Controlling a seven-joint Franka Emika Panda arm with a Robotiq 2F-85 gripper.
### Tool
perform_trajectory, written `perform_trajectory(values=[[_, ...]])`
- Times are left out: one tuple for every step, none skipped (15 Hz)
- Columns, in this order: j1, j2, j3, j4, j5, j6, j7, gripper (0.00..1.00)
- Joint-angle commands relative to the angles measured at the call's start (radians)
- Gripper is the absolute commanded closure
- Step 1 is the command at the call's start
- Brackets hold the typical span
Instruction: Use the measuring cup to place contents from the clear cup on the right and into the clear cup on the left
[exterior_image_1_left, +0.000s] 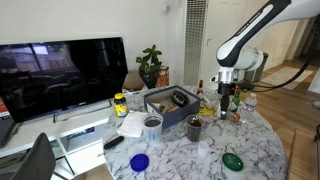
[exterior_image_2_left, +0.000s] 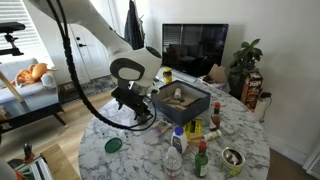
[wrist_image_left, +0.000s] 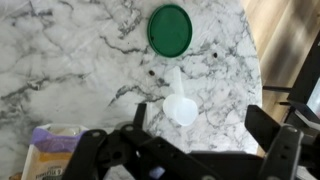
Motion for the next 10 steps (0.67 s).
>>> perform_trajectory(values=[[-0.014, 0.014, 0.012, 0.000, -0.001, 0.000, -0.001, 0.00], [-0.015, 0.023, 0.013, 0.000, 0.000, 0.000, -0.002, 0.00], [-0.015, 0.027, 0.014, 0.001, 0.000, 0.000, -0.002, 0.00], [-0.015, 0.027, 0.014, 0.001, 0.000, 0.000, -0.002, 0.00], [-0.020, 0.053, 0.019, 0.014, 0.013, -0.019, -0.043, 0.00], [-0.027, 0.086, 0.028, 0.025, 0.053, -0.028, -0.085, 0.00], [-0.031, 0.118, 0.038, 0.031, 0.088, -0.026, -0.135, 0.00], [-0.035, 0.151, 0.049, 0.037, 0.125, -0.023, -0.182, 0.00], [-0.036, 0.183, 0.057, 0.040, 0.146, -0.015, -0.219, 0.00], [-0.038, 0.212, 0.062, 0.043, 0.156, -0.010, -0.245, 0.00]])
